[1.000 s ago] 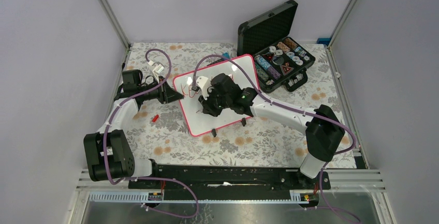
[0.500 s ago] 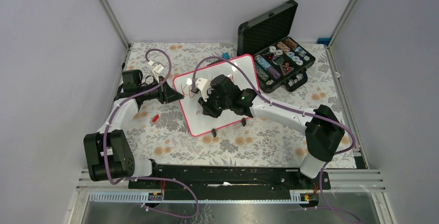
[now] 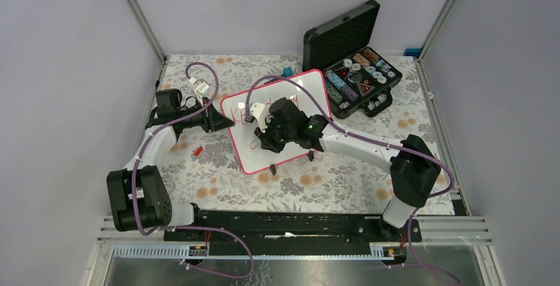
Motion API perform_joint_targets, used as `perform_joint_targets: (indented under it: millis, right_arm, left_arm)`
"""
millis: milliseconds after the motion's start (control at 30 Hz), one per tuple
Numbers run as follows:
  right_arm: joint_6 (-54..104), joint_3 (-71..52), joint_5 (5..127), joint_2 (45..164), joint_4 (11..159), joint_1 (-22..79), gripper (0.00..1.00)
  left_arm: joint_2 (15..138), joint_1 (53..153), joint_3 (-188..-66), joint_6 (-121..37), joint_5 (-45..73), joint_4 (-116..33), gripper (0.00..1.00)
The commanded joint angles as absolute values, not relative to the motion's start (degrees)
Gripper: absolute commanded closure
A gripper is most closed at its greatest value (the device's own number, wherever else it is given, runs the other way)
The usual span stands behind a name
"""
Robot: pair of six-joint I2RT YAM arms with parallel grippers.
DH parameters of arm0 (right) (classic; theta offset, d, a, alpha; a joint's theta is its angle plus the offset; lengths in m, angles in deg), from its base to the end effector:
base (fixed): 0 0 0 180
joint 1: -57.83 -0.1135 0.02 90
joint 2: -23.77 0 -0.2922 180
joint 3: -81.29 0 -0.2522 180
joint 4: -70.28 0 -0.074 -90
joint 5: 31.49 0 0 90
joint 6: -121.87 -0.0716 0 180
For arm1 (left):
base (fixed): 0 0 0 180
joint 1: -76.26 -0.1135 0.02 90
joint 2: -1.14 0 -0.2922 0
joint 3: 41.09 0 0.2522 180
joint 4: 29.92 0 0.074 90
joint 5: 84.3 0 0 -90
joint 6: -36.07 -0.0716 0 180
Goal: Write a sentence on the whiteboard
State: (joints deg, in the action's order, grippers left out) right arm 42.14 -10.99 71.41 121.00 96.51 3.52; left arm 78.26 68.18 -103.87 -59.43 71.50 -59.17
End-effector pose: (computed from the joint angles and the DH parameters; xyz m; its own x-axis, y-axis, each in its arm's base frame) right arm 0.2333 0.3522 0.2777 -0.1753 -0.5420 -0.8219 -0.9438 0.3302 -0.0164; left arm 0.2805 -0.0261 0.2646 -0.6223 -0.0487 -0.7812 0.6591 0.5057 -0.5566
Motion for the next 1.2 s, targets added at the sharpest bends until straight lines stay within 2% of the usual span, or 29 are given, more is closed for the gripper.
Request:
perform_joint_targets:
  millis: [0,700,1167]
  right_arm:
    - [43.58,-9.43,68.23,118.32,97.09,3.94,1.00]
    - [41.70,-2.71,68.34,118.93,97.32,8.91,1.00]
    - [41.37,-6.34,72.68,118.91,97.86,8.37,1.00]
  left_arm:
    - [77.46,68.61,-104.24,-62.18,70.91,-56.61,1.00]
    - [77.43,68.61,-104.40,-62.11,70.98,-56.55,1.00]
    - [77.51,68.61,-104.42,-62.20,71.02,-56.53,1.00]
